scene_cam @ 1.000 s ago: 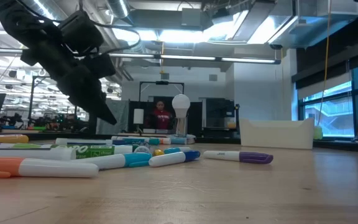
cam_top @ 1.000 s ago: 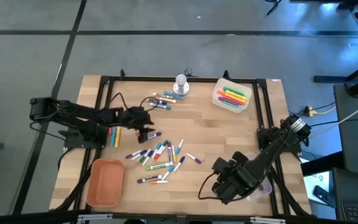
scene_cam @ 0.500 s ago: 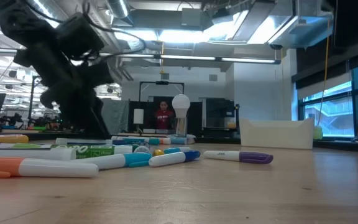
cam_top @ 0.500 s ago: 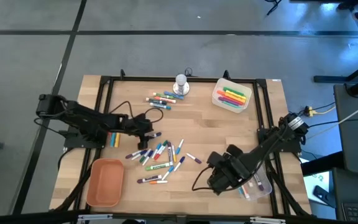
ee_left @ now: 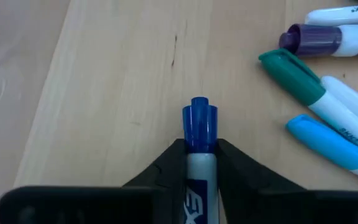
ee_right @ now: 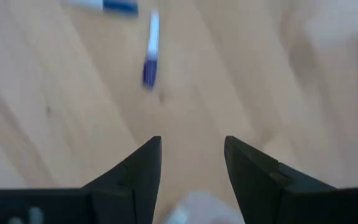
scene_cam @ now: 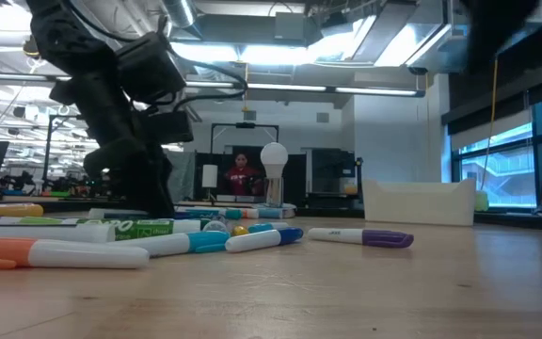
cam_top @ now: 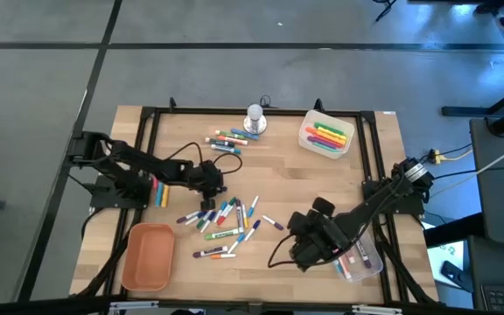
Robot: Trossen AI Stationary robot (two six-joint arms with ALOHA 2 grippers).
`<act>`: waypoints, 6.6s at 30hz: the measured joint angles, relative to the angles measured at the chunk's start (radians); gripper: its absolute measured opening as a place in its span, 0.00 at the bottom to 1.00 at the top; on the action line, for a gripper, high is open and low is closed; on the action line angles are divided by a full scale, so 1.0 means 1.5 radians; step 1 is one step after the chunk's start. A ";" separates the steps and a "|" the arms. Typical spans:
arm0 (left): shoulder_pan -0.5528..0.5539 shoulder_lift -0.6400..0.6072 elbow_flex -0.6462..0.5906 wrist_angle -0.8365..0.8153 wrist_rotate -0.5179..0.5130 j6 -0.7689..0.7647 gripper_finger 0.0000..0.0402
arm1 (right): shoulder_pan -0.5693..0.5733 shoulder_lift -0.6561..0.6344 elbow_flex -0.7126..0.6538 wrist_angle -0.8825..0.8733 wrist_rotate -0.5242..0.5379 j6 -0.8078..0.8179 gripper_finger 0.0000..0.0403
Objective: Pick & Place Markers
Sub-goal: Put the medium blue marker pen into the transparent bin, then put the medium violet marker pen into the transparent bin
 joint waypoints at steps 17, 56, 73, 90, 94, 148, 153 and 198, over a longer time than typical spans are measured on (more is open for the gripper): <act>-0.001 0.003 0.037 0.262 -0.036 -0.172 0.17 | -0.162 0.000 -0.268 0.548 -0.030 -0.076 0.31; -0.150 0.039 -0.023 0.874 -0.069 -0.251 0.17 | -0.180 -0.046 -0.274 1.042 0.126 -0.390 0.57; -0.149 0.039 -0.022 0.837 -0.026 -0.098 0.27 | -0.180 -0.092 -0.270 0.813 0.075 -0.354 0.15; -0.022 0.039 -0.022 0.459 -0.208 -0.080 0.29 | -0.048 -0.149 -0.157 -0.083 -0.275 0.205 0.15; 0.006 0.039 -0.022 0.418 -0.202 -0.106 0.30 | 0.012 -0.149 -0.180 -0.107 -0.344 0.291 0.15; 0.090 0.038 -0.023 0.318 -0.231 0.002 0.24 | -0.015 -0.148 -0.184 0.126 0.299 -0.075 0.33; 0.134 0.038 -0.023 0.315 -0.348 0.042 0.26 | -0.086 -0.152 -0.218 0.300 0.212 -0.279 0.33; -0.052 -0.107 -0.022 0.124 -0.250 0.009 0.27 | -0.229 -0.145 -0.327 0.966 0.028 -0.619 0.33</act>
